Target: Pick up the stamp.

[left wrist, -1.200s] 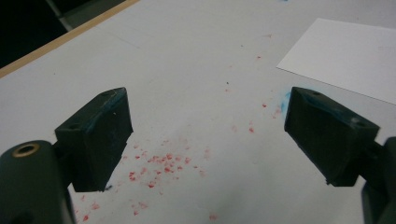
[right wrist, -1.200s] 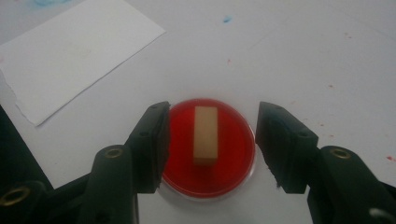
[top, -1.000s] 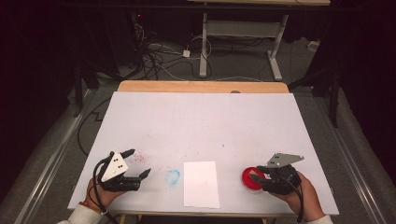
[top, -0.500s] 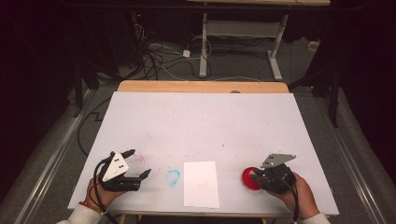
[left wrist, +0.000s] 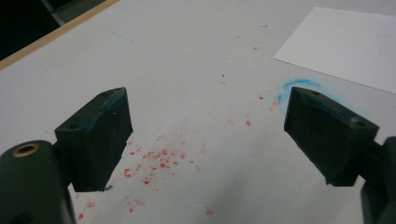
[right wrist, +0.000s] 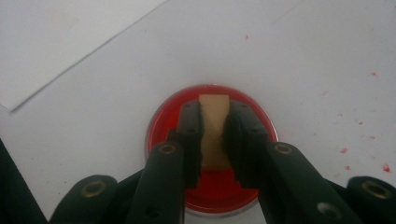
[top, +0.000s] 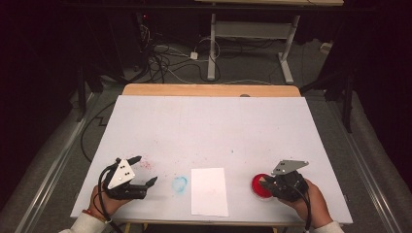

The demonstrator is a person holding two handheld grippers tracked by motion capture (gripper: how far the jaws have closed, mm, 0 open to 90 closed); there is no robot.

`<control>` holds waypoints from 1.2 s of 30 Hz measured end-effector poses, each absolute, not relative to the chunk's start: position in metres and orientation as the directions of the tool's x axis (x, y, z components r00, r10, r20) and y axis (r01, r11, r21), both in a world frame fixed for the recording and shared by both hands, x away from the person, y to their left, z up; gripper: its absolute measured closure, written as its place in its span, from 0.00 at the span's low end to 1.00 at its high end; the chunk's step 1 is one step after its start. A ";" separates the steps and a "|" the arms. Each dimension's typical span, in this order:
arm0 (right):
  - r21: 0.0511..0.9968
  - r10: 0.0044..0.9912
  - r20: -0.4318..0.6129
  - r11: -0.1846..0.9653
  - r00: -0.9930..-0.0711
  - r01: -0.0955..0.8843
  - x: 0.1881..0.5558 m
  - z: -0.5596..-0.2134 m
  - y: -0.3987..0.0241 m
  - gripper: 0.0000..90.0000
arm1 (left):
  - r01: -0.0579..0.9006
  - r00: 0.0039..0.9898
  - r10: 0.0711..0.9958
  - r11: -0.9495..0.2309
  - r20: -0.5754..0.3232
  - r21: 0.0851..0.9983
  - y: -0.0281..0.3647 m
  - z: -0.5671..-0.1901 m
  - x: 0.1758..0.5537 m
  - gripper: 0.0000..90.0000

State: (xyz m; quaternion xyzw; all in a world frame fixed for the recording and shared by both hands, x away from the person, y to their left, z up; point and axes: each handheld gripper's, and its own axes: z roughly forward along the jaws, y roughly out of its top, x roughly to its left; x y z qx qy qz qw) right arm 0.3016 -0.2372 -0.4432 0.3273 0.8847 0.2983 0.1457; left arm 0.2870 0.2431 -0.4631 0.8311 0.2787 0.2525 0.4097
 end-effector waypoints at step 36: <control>0.575 0.624 -0.080 0.666 -0.777 0.476 0.301 -0.444 -0.234 0.84 | 0.251 0.729 0.654 -0.530 0.203 0.810 0.242 -0.465 0.288 0.16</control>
